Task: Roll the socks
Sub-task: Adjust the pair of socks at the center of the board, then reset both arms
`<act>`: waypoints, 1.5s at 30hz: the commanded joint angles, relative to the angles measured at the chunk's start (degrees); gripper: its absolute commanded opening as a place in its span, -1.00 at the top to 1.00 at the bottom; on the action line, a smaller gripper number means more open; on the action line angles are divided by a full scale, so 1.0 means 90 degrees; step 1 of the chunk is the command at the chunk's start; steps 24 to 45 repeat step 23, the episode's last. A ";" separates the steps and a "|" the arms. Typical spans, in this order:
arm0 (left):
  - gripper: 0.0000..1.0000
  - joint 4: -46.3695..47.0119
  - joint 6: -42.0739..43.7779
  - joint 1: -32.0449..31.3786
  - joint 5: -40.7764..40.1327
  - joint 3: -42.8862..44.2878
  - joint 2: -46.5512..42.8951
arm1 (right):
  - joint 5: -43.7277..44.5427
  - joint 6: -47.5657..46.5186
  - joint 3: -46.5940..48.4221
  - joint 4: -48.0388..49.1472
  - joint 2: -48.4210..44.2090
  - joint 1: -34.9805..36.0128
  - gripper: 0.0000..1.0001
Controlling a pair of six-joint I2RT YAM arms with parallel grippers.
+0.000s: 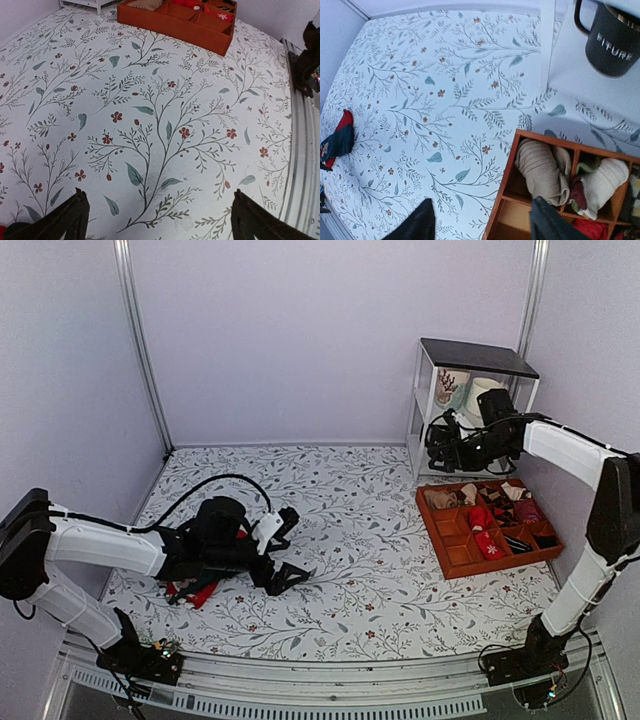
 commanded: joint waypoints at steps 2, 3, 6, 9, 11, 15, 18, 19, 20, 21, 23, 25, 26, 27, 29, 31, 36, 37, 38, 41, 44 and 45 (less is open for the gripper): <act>-0.99 -0.0020 -0.0092 0.0140 -0.0237 0.0144 0.0023 | -0.0548 0.0015 -0.0488 0.0415 -0.0877 -0.0025 -0.99; -0.99 -0.0029 -0.0101 0.0151 -0.0278 0.0144 0.0009 | -0.0749 0.0038 -0.0698 0.0609 -0.1029 -0.0022 -1.00; -0.99 -0.0041 -0.0154 0.0190 -0.0456 0.0117 -0.0031 | -0.1542 0.0546 -0.1587 0.1393 -0.1497 0.0133 -1.00; -0.99 -0.0011 -0.0249 0.0230 -0.0611 0.0046 -0.0104 | -0.1560 0.0809 -0.2410 0.2151 -0.1877 0.0770 -1.00; -0.99 0.0054 -0.0303 0.0260 -0.0712 -0.0020 -0.0162 | -0.1308 0.1136 -0.2809 0.2485 -0.2037 0.1226 -0.99; -0.99 0.0077 -0.0382 0.0291 -0.0858 -0.0108 -0.0239 | -0.0654 0.1953 -0.3544 0.3177 -0.2372 0.1934 -1.00; -0.99 0.0136 -0.0491 0.0300 -0.0918 -0.0159 -0.0338 | 0.0152 0.2105 -0.3738 0.3296 -0.2607 0.2127 -1.00; -0.99 0.0201 -0.0547 0.0307 -0.0928 -0.0191 -0.0412 | 0.0385 0.2138 -0.3815 0.3357 -0.2695 0.2172 -1.00; -0.99 0.0266 -0.0585 0.0304 -0.0933 -0.0225 -0.0473 | 0.0511 0.2180 -0.3893 0.3427 -0.2761 0.2200 -1.00; -0.99 0.0338 -0.0615 0.0304 -0.0948 -0.0265 -0.0523 | 0.0610 0.2163 -0.3935 0.3445 -0.2824 0.2206 -0.99; -0.99 0.0414 -0.0646 0.0304 -0.1040 -0.0342 -0.0628 | 0.0723 0.2108 -0.3941 0.3391 -0.2861 0.2210 -0.99; -0.99 0.0414 -0.0646 0.0304 -0.1040 -0.0342 -0.0628 | 0.0723 0.2108 -0.3941 0.3391 -0.2861 0.2210 -0.99; -0.99 0.0414 -0.0646 0.0304 -0.1040 -0.0342 -0.0628 | 0.0723 0.2108 -0.3941 0.3391 -0.2861 0.2210 -0.99; -0.99 0.0414 -0.0646 0.0304 -0.1040 -0.0342 -0.0628 | 0.0723 0.2108 -0.3941 0.3391 -0.2861 0.2210 -0.99; -0.99 0.0414 -0.0646 0.0304 -0.1040 -0.0342 -0.0628 | 0.0723 0.2108 -0.3941 0.3391 -0.2861 0.2210 -0.99; -0.99 0.0414 -0.0646 0.0304 -0.1040 -0.0342 -0.0628 | 0.0723 0.2108 -0.3941 0.3391 -0.2861 0.2210 -0.99; -0.99 0.0414 -0.0646 0.0304 -0.1040 -0.0342 -0.0628 | 0.0723 0.2108 -0.3941 0.3391 -0.2861 0.2210 -0.99; -0.99 0.0414 -0.0646 0.0304 -0.1040 -0.0342 -0.0628 | 0.0723 0.2108 -0.3941 0.3391 -0.2861 0.2210 -0.99; -0.99 0.0414 -0.0646 0.0304 -0.1040 -0.0342 -0.0628 | 0.0723 0.2108 -0.3941 0.3391 -0.2861 0.2210 -0.99; -0.99 0.0414 -0.0646 0.0304 -0.1040 -0.0342 -0.0628 | 0.0723 0.2108 -0.3941 0.3391 -0.2861 0.2210 -0.99; -0.99 0.0414 -0.0646 0.0304 -0.1040 -0.0342 -0.0628 | 0.0723 0.2108 -0.3941 0.3391 -0.2861 0.2210 -0.99; -0.99 0.0414 -0.0646 0.0304 -0.1040 -0.0342 -0.0628 | 0.0723 0.2108 -0.3941 0.3391 -0.2861 0.2210 -0.99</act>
